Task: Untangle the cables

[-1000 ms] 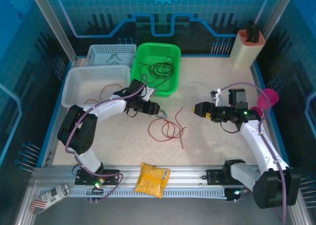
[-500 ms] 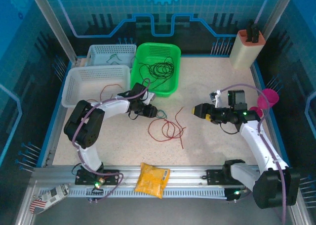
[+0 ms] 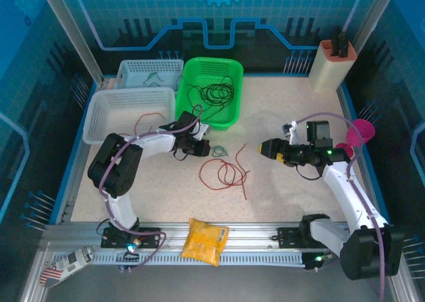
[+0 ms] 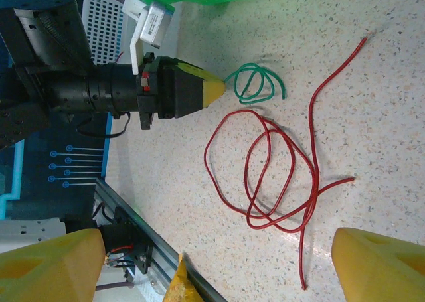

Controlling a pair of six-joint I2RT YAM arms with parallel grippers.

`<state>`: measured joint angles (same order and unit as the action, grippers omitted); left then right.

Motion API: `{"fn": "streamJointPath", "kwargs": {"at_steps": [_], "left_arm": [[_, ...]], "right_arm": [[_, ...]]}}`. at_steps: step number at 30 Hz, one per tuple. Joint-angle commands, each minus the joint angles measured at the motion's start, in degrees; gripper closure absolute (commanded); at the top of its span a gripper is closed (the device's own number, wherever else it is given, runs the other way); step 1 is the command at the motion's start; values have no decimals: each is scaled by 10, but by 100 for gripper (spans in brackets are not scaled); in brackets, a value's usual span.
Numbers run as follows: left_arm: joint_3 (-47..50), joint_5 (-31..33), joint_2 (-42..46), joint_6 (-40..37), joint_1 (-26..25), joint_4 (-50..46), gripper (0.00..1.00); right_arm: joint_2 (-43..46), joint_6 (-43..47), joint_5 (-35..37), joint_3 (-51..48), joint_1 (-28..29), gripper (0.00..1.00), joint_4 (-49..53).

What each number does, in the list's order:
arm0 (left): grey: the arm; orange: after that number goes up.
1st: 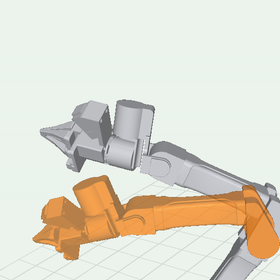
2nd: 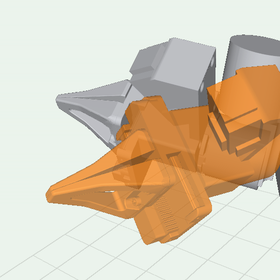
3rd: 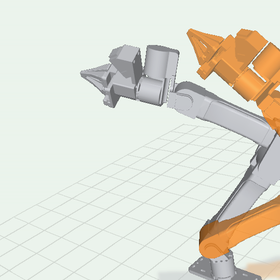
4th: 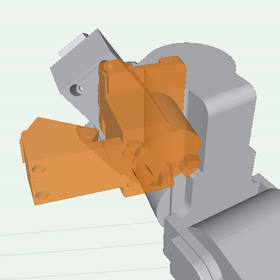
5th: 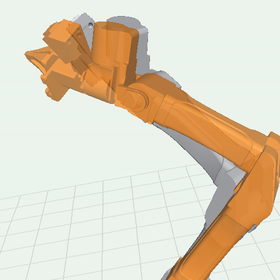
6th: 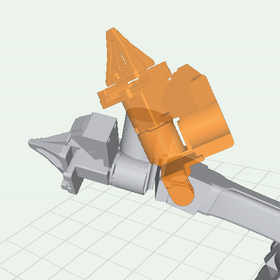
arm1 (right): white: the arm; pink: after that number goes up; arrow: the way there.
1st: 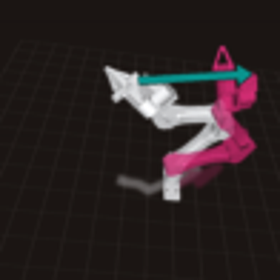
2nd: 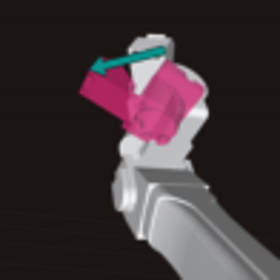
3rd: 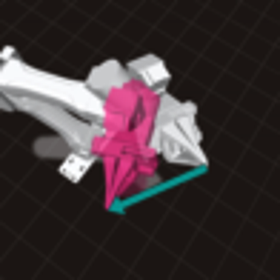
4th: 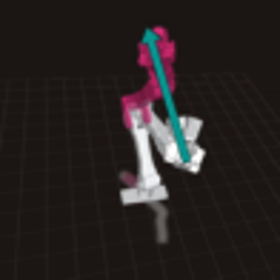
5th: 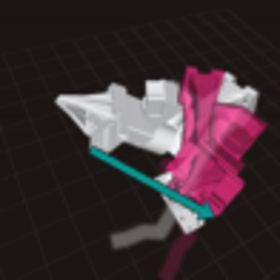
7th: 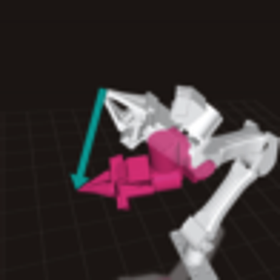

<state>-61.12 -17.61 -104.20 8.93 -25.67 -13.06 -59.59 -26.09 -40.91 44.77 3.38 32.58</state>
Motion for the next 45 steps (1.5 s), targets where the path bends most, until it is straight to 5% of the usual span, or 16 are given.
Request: {"fn": "streamJointPath", "kwargs": {"at_steps": [1, 17, 23, 32, 45], "left_arm": [[-9, -26, 61, -5, 1, -8, 100], [-33, -16, 249, 11, 15, -9, 100], [-84, 23, 272, 61, 105, 13, 100], [-291, 144, 95, 109, 254, -85, 100], [-614, 166, -238, 119, 306, -166, 100]], "right_arm": [[10, 3, -1, 17, 7, 10, 14], [28, -2, -12, 28, 10, 10, 15], [33, -12, -4, 34, 26, 10, 11], [-14, -41, 98, 48, 130, 14, -5], [-127, -97, 356, 95, 296, 17, 19]]}}
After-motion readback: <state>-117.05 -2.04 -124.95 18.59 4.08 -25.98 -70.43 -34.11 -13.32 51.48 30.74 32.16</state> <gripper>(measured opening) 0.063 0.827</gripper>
